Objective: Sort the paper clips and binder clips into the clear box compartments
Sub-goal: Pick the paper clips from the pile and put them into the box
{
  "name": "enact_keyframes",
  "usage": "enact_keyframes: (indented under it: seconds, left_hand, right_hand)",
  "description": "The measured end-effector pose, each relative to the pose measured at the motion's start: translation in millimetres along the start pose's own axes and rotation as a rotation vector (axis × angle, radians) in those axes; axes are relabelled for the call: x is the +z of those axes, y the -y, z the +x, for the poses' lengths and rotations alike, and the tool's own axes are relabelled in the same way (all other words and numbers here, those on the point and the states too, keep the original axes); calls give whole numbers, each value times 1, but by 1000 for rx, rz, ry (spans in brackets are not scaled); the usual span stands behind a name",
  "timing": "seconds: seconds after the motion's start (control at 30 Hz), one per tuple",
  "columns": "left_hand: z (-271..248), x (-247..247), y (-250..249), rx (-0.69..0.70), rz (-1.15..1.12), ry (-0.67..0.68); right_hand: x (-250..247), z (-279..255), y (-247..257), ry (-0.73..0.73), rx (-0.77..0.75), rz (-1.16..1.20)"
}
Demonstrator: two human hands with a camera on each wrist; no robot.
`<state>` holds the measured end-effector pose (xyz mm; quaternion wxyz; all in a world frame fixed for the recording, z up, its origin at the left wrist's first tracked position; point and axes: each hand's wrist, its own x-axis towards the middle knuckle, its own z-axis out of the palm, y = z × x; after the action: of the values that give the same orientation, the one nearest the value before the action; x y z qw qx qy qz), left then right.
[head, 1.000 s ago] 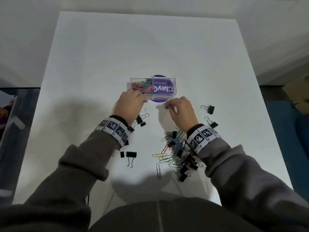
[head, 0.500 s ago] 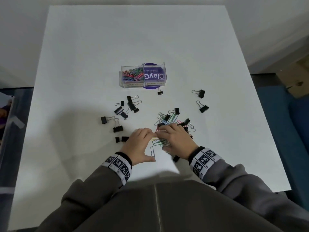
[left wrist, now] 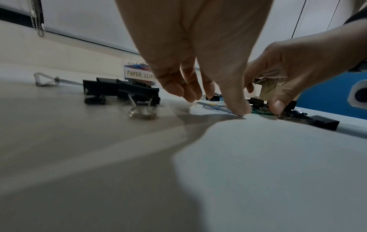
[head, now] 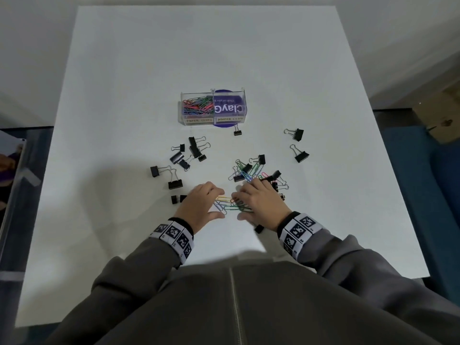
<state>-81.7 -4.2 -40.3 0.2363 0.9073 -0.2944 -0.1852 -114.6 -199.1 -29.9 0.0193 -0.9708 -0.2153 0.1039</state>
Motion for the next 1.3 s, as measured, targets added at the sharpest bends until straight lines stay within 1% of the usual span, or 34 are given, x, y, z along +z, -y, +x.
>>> enact_keyframes:
  seconds: [0.1, 0.17, 0.23, 0.33, 0.4, 0.47, 0.53, 0.63, 0.67, 0.73, 0.77, 0.83, 0.9, 0.97, 1.03, 1.13, 1.23, 1.3]
  left_hand:
    - [1, -4, -3, -23, 1, 29]
    - [5, -4, -5, -13, 14, 44]
    - [9, -5, -6, -26, 29, 50]
    - [12, -8, -3, -95, 57, 107]
    - [13, -10, -1, -107, 78, 127]
    - [15, -11, 0, -111, 85, 156]
    - [16, -10, 5, -91, 82, 170]
    - [16, -14, 11, -20, 78, 106]
    - [17, -17, 13, 5, 88, 64]
    - [19, -27, 18, 41, 67, -79]
    - [20, -36, 20, -3, -22, -130]
    - [27, -53, 25, -150, -260, -209]
    - [39, -72, 28, -244, -429, -315]
    - [56, -90, 30, -276, -489, -431]
    - [75, -106, 34, -307, -483, -513]
    - [103, -124, 42, -388, -426, -551]
    - [125, -135, 46, -425, -274, -493]
    - [136, -138, 49, -448, -237, -462]
  right_hand:
    - [0, 4, 6, 16, 16, -37]
    - [2, 7, 9, -4, 12, -92]
    - [3, 8, 12, -65, -18, -117]
    - [2, 8, 14, -151, -66, -130]
    - [-3, 10, 14, -208, -80, -130]
    - [-1, 12, 14, -200, -91, -151]
    - [0, 15, 11, -135, -89, -181]
    - [-3, 24, 4, -90, -94, -177]
    - [-8, 28, 1, -96, -84, -139]
    - [-21, 40, -5, -126, -33, -18]
    - [-32, 48, -9, -131, -13, 77]
    - [-54, 68, -18, -118, 31, 275]
    - [-74, 92, -26, -157, 83, 447]
    - [-89, 119, -31, -200, 143, 563]
    - [-98, 146, -37, -237, 206, 606]
    - [-102, 178, -45, -229, 291, 641]
    - [-100, 201, -47, -180, 335, 600]
    - [-98, 212, -46, -184, 377, 589]
